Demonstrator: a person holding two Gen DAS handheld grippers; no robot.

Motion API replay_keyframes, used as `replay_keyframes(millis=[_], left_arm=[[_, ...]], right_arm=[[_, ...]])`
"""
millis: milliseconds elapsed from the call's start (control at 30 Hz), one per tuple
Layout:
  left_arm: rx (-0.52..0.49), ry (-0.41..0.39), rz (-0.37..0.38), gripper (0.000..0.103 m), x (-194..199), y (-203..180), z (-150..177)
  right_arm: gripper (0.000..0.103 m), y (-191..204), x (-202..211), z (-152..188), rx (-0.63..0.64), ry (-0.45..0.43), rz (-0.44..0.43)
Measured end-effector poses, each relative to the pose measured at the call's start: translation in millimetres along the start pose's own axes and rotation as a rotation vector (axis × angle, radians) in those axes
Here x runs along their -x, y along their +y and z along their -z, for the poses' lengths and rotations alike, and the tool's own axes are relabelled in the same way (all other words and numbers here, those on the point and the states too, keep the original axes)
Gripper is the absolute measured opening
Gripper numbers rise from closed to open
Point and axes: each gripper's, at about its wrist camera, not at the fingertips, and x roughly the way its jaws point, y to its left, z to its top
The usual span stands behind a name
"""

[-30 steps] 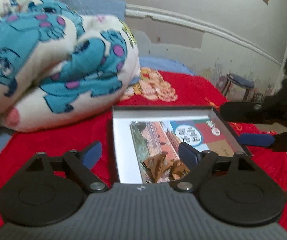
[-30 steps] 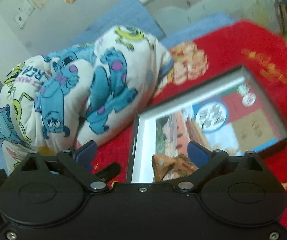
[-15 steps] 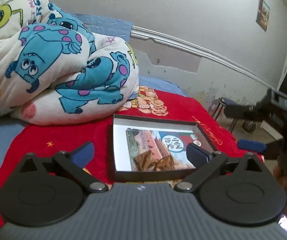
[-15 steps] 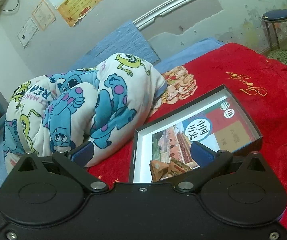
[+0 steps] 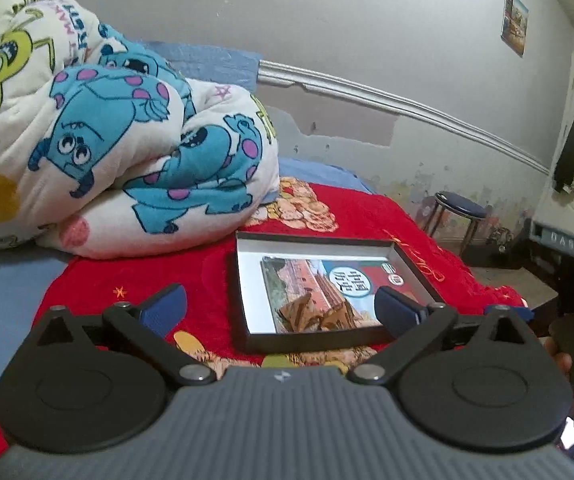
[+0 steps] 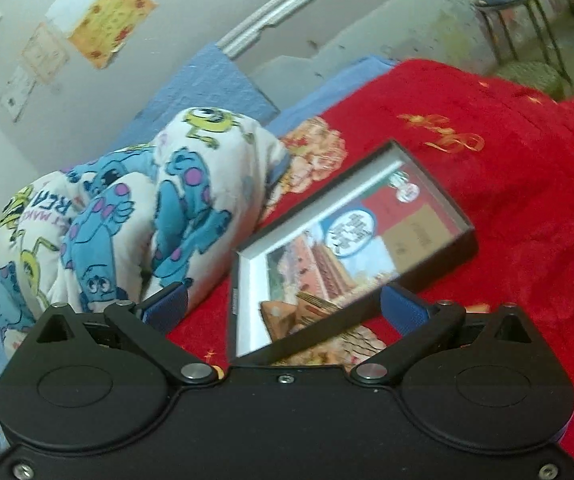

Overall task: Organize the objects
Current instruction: 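Grasp the blue scrunchie with the left tool while the right tool grasps the brown scrunchie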

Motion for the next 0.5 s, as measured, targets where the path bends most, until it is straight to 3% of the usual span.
replay_keyframes(millis=[100, 267, 367, 500], left_arm=[[0.023, 0.035, 0.012, 0.103, -2.4, 3.3, 2.0], [0.025, 0.081, -0.028, 0.103, -4.5, -1.8, 14.9], [0.058, 0.140, -0.094, 0.103, -4.6, -0.3, 28.4], [0.020, 0.216, -0.221, 0.103, -12.7, 2.2, 45.1]], right_arm=[[0.103, -10.2, 6.1, 5.3, 0.026, -0.009, 0.037], [0.103, -19.4, 15.7, 11.7, 0.020, -0.008, 0.060], [0.103, -17.8, 18.2, 27.7, 0.046, 0.007, 0.052], [0.103, -7.5, 1.6, 51.2, 0.092, 0.099, 0.010]])
